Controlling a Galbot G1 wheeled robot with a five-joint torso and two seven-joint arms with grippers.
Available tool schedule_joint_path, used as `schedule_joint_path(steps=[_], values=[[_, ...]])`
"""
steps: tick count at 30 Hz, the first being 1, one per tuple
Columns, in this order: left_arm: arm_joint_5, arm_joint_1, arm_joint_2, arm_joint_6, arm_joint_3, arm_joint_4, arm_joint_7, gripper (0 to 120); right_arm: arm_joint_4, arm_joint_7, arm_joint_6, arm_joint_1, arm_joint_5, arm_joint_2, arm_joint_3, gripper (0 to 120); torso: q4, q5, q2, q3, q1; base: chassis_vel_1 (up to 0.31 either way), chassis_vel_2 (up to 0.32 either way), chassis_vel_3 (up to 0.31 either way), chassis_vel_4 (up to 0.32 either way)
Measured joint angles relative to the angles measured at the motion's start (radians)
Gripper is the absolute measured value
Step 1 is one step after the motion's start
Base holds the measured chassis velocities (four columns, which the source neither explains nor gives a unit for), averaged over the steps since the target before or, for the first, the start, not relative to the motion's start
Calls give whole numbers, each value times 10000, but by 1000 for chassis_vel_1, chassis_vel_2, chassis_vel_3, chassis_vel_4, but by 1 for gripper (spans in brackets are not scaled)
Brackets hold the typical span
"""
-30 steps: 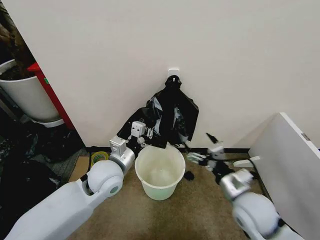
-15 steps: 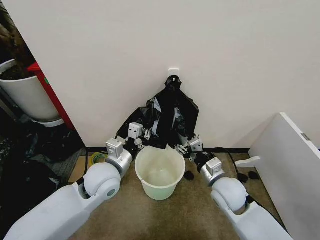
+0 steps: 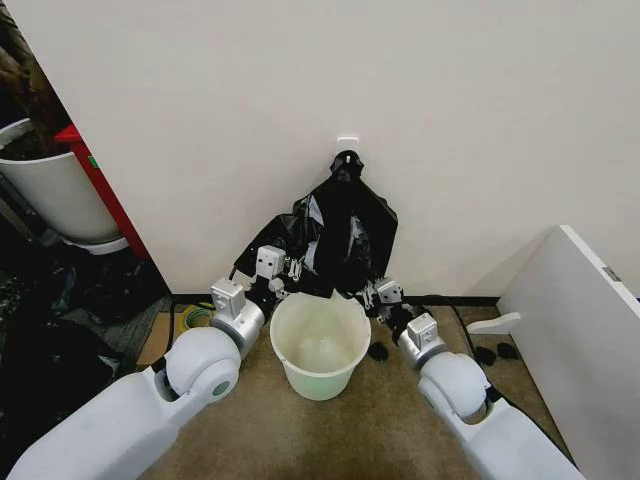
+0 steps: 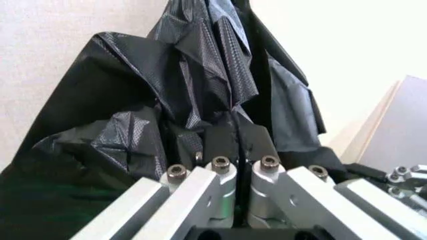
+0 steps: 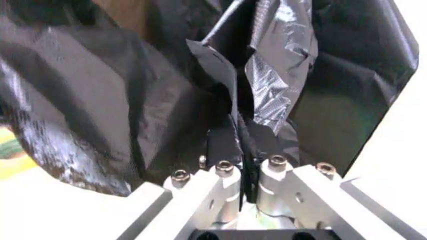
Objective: Place the garbage bag over the trash bin.
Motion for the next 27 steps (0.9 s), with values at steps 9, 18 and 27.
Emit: schedule_joint_path(steps=[9,18,27], values=[[-104,607,141,-35,-606,-648,4,0,1883,342,-177,-966,2527,13,901,0,0,-1,0,-1,-1,0,0,0,0],[-137,2125,344,-48,-1360,-1655,35,0,3849,496,-492,-2660,3457,-200,1699,0,2,0,0,-2,-3,0,0,0,0],[-252,3262,24,-7,-1470,-1759,-232,0,4314,409,-212,-4346,3161,-127,2172,0,-1,0,1,-2,-3,0,0,0,0]])
